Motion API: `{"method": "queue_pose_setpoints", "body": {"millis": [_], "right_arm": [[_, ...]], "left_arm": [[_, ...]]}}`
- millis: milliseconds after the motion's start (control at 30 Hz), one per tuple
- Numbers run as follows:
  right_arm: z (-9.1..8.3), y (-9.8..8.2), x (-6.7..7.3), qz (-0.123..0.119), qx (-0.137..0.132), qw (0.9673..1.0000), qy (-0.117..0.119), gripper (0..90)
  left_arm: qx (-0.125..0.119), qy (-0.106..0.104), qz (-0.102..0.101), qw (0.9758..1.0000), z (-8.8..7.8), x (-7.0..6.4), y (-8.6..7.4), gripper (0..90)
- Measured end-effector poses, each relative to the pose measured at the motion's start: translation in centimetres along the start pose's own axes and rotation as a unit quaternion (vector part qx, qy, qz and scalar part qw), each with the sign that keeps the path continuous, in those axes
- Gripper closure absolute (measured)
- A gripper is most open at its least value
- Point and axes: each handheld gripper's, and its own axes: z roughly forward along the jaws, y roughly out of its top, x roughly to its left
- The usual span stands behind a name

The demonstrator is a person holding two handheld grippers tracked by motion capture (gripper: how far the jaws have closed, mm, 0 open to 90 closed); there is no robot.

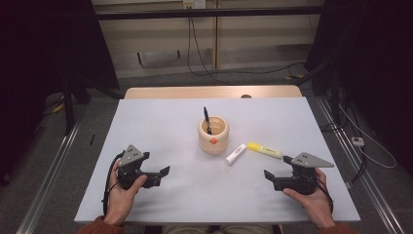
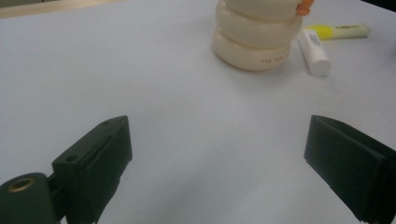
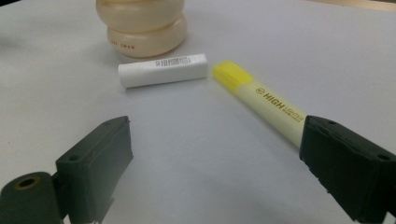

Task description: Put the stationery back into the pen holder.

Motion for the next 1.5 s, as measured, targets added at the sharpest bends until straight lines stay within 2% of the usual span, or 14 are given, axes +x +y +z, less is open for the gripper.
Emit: {"method": "queue_pose_setpoints", "body": {"millis": [100, 133, 300, 367, 500, 567, 667, 767, 867, 933, 967, 1033, 1267, 1500], "right_arm": [[0.1, 0.2, 0.1, -0.005, 0.007, 0.9999, 0.008, 8.8], [0.1, 0.3, 0.2, -0.009, 0.007, 0.9999, 0.008, 9.5], [0.4, 0.7, 0.4, -0.011, 0.010, 0.9997, 0.017, 14.6], [0.4, 0.9, 0.4, -0.017, 0.012, 0.9996, 0.017, 16.6], [0.7, 1.6, 0.1, -0.015, 0.019, 0.9997, 0.008, 16.8], [1.1, 2.1, -0.2, -0.020, 0.025, 0.9994, 0.010, 20.1], [1.6, 3.2, -0.6, -0.022, 0.038, 0.9989, 0.014, 23.5], [2.2, 4.5, -0.9, -0.035, 0.043, 0.9982, 0.023, 29.3], [3.0, 5.7, -1.2, -0.042, 0.049, 0.9972, 0.038, 38.9], [3.4, 6.4, -1.4, -0.043, 0.064, 0.9959, 0.047, 50.2], [3.6, 6.6, -1.5, -0.041, 0.068, 0.9955, 0.052, 51.0], [4.1, 6.9, -1.6, -0.041, 0.073, 0.9946, 0.061, 58.4], [6.1, 7.3, -1.6, -0.060, 0.116, 0.9897, 0.059, 88.5], [7.8, 7.2, -1.9, -0.063, 0.133, 0.9879, 0.048, 90.0]], "left_arm": [[0.013, 0.000, -0.001, 0.9999, -0.5, -0.4, -1.3, 7.6], [0.011, 0.001, 0.002, 0.9999, -0.7, -0.5, -1.6, 7.6], [-0.010, 0.009, -0.010, 0.9999, -1.4, -0.5, -2.3, 7.6], [-0.007, 0.000, -0.010, 0.9999, -1.4, -0.5, -2.3, 7.5], [-0.015, 0.001, -0.005, 0.9999, -1.6, -0.8, -2.2, 7.5], [-0.012, 0.005, 0.001, 0.9999, -1.7, -0.9, -2.2, 7.5], [-0.011, 0.003, -0.003, 0.9999, -1.6, -0.9, -2.3, 7.4], [-0.010, 0.006, 0.003, 0.9999, -1.5, -0.9, -2.3, 7.5], [-0.006, 0.004, -0.001, 1.0000, -1.4, -0.7, -2.3, 7.4], [-0.005, 0.008, -0.001, 1.0000, -1.4, -0.6, -2.3, 7.4], [-0.006, 0.008, -0.001, 1.0000, -1.4, -0.6, -2.3, 7.5], [-0.008, 0.007, -0.002, 0.9999, -1.4, -0.6, -2.3, 7.5], [-0.010, 0.007, -0.003, 0.9999, -1.4, -0.6, -2.3, 7.5], [-0.008, 0.007, -0.003, 0.9999, -1.4, -0.6, -2.3, 7.4]]}}
